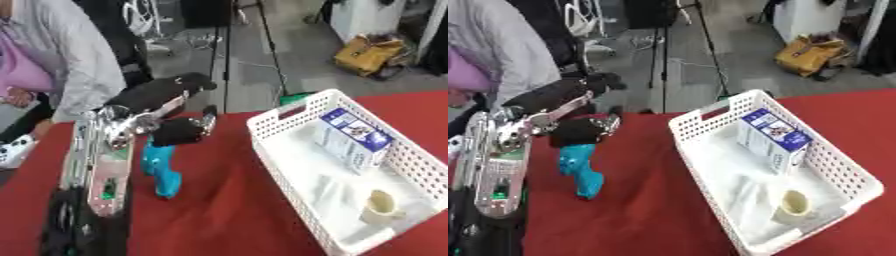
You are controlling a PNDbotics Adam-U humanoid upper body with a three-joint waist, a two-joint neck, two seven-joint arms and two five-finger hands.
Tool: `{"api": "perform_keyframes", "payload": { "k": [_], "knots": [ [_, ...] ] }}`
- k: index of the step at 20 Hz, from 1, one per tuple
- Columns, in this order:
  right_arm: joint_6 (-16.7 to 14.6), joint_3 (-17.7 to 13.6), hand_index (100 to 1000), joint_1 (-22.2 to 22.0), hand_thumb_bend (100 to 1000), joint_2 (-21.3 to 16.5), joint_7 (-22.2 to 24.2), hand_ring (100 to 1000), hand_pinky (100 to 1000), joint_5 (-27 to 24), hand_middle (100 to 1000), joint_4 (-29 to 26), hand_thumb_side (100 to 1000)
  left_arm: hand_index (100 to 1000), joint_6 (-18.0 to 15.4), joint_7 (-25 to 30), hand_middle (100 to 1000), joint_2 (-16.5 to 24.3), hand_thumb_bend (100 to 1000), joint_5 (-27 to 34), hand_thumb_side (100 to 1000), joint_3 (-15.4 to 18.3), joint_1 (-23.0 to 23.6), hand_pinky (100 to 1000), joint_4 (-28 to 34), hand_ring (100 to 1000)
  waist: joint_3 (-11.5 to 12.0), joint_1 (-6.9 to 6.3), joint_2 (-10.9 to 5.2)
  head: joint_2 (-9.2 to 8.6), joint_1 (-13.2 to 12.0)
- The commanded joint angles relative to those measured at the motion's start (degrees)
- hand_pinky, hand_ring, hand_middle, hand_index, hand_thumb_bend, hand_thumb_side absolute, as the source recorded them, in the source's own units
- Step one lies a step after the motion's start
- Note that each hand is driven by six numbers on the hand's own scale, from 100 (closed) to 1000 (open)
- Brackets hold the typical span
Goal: Pick up objects on the table and place them in the box.
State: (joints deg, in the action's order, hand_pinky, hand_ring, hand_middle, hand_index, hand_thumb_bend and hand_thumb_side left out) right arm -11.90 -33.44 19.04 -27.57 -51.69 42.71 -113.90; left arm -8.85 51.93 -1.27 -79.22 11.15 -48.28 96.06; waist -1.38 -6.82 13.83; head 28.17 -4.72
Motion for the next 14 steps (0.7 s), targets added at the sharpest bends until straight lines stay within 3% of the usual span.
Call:
{"api": "perform_keyframes", "payload": {
  "k": [1, 2, 3, 4, 7, 8, 9, 10, 13, 14],
  "knots": [
    [-0.12, 0.08, 444, 0.11, 100, -1.58, -0.28, 547, 687, -0.44, 429, -0.69, 526, 1000, 2.01, 0.04, 978, 1.7, 100, -6.42, 830, 1.9, -1.14, 532, -1.28, 778, 0.18, 0.54, -1.13, -0.66, 0.56],
    [-0.05, 0.09, 444, 0.1, 100, -1.54, -0.28, 547, 687, -0.42, 429, -0.69, 527, 1000, 3.02, 0.04, 982, 1.58, 100, -9.78, 845, 2.55, -0.77, 603, -0.69, 836, 0.24, 0.6, -1.07, -0.89, 0.8],
    [0.0, 0.11, 444, 0.11, 100, -1.51, -0.28, 547, 687, -0.4, 429, -0.69, 527, 1000, 3.75, 0.04, 982, 1.15, 100, -12.64, 845, 2.82, -0.47, 603, 0.07, 836, 0.24, 0.64, -1.03, -1.02, 0.9],
    [0.04, 0.08, 443, 0.12, 100, -1.47, -0.28, 547, 687, -0.39, 429, -0.69, 527, 1000, 4.99, 0.01, 962, 0.66, 100, -15.38, 849, 3.49, -0.05, 664, 1.44, 890, 0.27, 0.71, -0.96, -1.15, 0.99],
    [0.14, 0.04, 443, 0.22, 100, -1.34, -0.28, 547, 687, -0.37, 429, -0.69, 528, 1000, 9.44, -0.79, 961, -1.68, 100, -21.8, 829, 3.78, 1.6, 653, 7.07, 881, 0.23, 0.76, -0.77, -1.4, 0.91],
    [0.16, 0.03, 443, 0.27, 100, -1.3, -0.28, 546, 687, -0.37, 428, -0.69, 527, 1000, 10.37, -1.63, 991, -2.49, 100, -22.19, 802, 3.42, 2.26, 792, 8.33, 958, 0.22, 0.74, -0.73, -1.38, 0.79],
    [0.19, 0.01, 443, 0.3, 100, -1.3, -0.28, 546, 687, -0.35, 428, -0.69, 527, 1000, 11.07, -2.99, 991, -3.12, 100, -21.72, 802, 3.14, 3.03, 792, 9.16, 958, 0.25, 0.71, -0.71, -1.36, 0.74],
    [0.22, -0.01, 443, 0.3, 100, -1.28, -0.28, 547, 687, -0.33, 428, -0.69, 527, 1000, 11.82, -5.43, 990, -3.61, 100, -20.82, 703, 2.92, 3.72, 847, 10.17, 981, 0.27, 0.66, -0.69, -1.27, 0.73],
    [0.37, -0.06, 443, 0.28, 100, -1.27, -0.28, 547, 687, -0.24, 428, -0.69, 526, 1000, 13.14, -15.88, 986, -4.64, 100, -15.34, 714, 2.08, 6.61, 836, 10.73, 960, 0.49, 0.46, -0.68, -0.85, 0.69],
    [0.44, -0.06, 443, 0.26, 100, -1.27, -0.28, 547, 690, -0.22, 427, -0.69, 523, 1000, 12.8, -18.97, 980, -4.7, 100, -13.46, 696, 1.91, 7.43, 854, 10.03, 906, 0.6, 0.39, -0.69, -0.74, 0.66]
  ]
}}
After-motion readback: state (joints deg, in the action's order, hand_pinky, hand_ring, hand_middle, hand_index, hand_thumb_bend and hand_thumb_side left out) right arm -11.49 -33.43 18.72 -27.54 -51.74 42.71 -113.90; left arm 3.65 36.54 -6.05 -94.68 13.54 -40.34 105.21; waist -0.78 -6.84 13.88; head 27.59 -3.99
